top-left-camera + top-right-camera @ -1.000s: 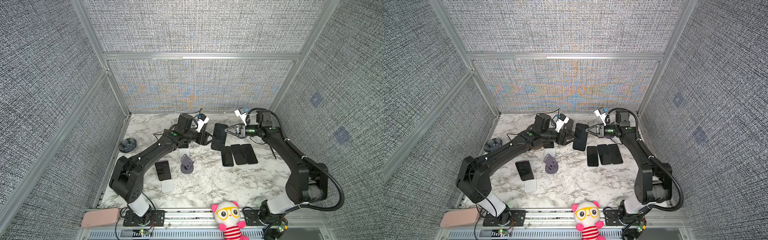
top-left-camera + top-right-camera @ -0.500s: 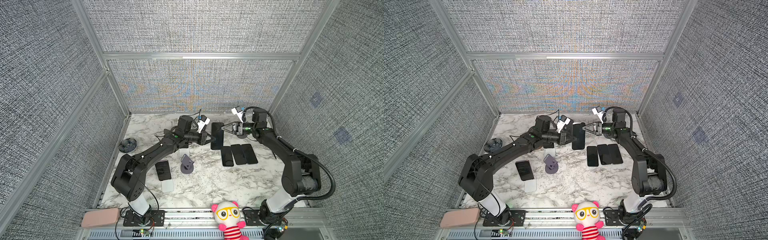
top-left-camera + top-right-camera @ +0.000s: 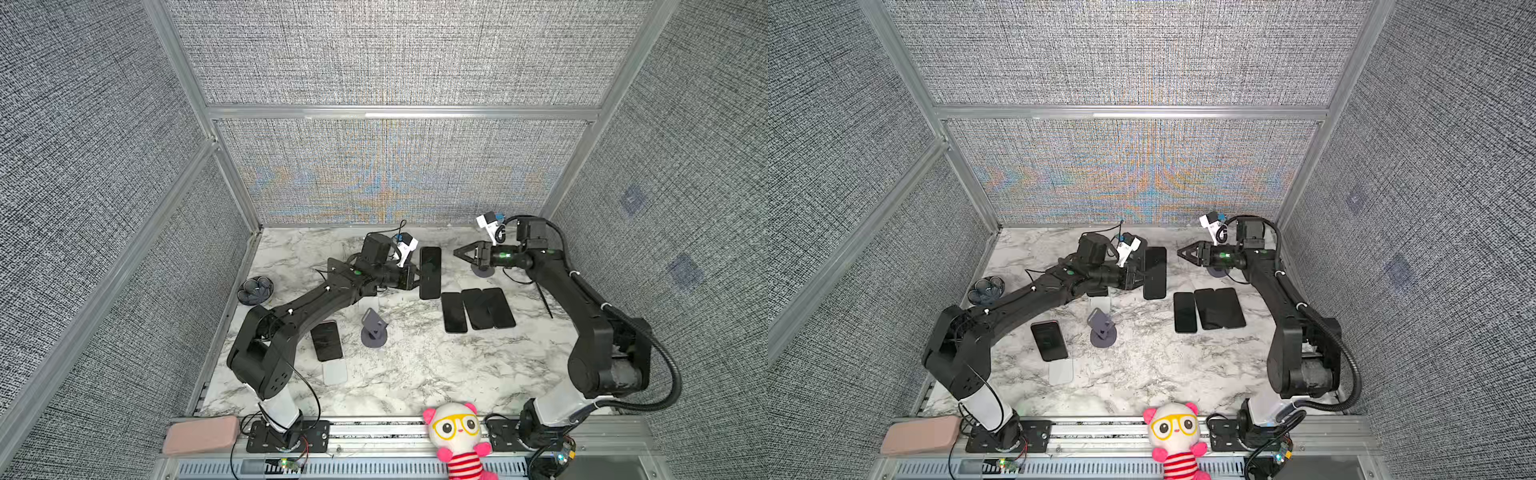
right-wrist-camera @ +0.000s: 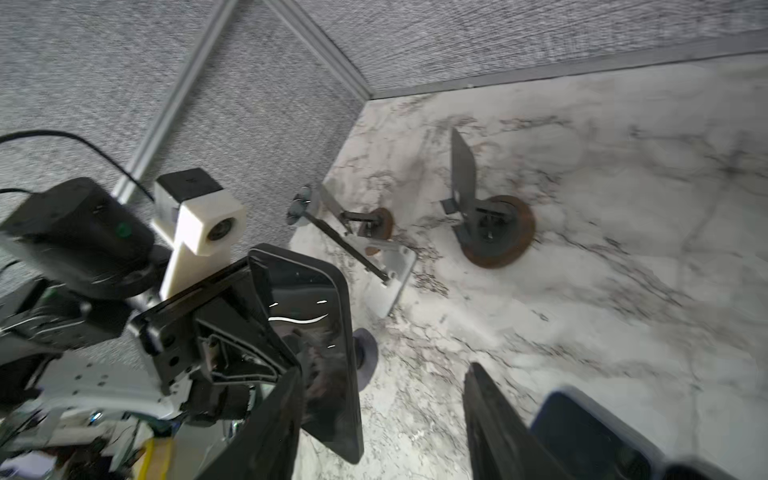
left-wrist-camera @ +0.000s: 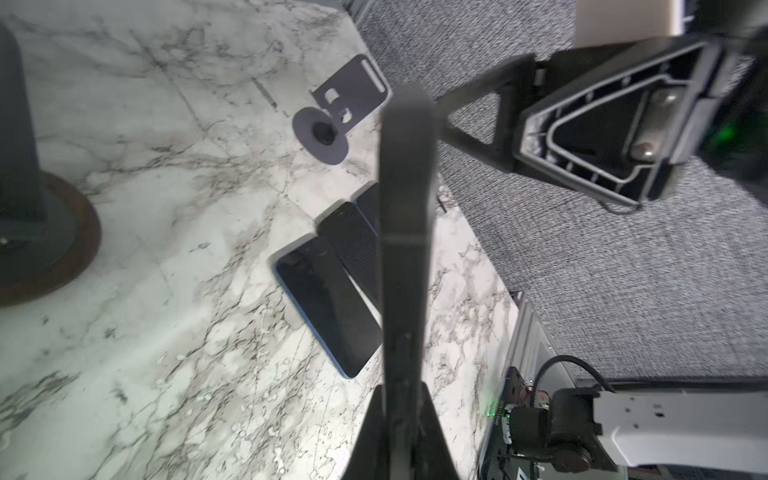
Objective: Remove the phone from the phone stand
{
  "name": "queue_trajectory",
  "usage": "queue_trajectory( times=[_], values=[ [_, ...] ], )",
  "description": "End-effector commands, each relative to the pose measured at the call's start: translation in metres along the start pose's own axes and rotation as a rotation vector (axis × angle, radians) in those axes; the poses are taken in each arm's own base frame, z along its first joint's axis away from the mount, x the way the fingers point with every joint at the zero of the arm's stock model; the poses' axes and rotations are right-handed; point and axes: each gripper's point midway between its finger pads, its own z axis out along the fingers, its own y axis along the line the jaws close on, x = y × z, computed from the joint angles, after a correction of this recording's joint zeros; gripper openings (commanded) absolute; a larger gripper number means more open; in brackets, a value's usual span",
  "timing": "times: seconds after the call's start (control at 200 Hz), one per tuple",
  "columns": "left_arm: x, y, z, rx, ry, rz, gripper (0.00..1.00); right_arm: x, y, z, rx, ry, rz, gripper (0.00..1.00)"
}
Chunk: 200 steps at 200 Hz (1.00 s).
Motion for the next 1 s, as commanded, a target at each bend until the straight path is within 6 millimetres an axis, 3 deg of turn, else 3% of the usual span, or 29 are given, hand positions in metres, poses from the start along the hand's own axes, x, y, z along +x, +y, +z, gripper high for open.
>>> queue_trajectory(
  times=[0.0, 0.155, 0.3, 0.32, 0.52, 0.72, 0.84, 0.995],
  values=[
    [0.014, 0.021, 0.006, -0.17, 0.038, -0.046, 0.0, 0.041, -0.047, -0.016, 0.27, 0.08, 0.088, 0.56],
    [0.035, 0.026, 0.014, -0.316, 0.114, -0.09, 0.0, 0.072, -0.08, -0.048, 0.462, 0.027, 0.163, 0.54],
    [0.055, 0.031, 0.025, -0.351, 0.197, -0.225, 0.0, 0.095, -0.115, -0.088, 0.665, 0.032, 0.255, 0.51],
    [0.059, 0.032, 0.026, -0.359, 0.208, -0.237, 0.0, 0.109, -0.121, -0.09, 0.676, 0.052, 0.288, 0.51],
    [0.073, 0.055, 0.044, -0.458, 0.237, -0.333, 0.0, 0.125, -0.158, -0.128, 0.887, 0.058, 0.35, 0.49],
    [0.082, 0.061, 0.069, -0.455, 0.289, -0.343, 0.0, 0.122, -0.183, -0.137, 0.995, 0.064, 0.344, 0.36],
    [0.085, 0.063, 0.077, -0.446, 0.299, -0.369, 0.0, 0.117, -0.18, -0.126, 0.932, 0.047, 0.343, 0.36],
    [0.092, 0.064, 0.086, -0.434, 0.337, -0.403, 0.0, 0.121, -0.187, -0.128, 0.962, 0.074, 0.333, 0.36]
  ],
)
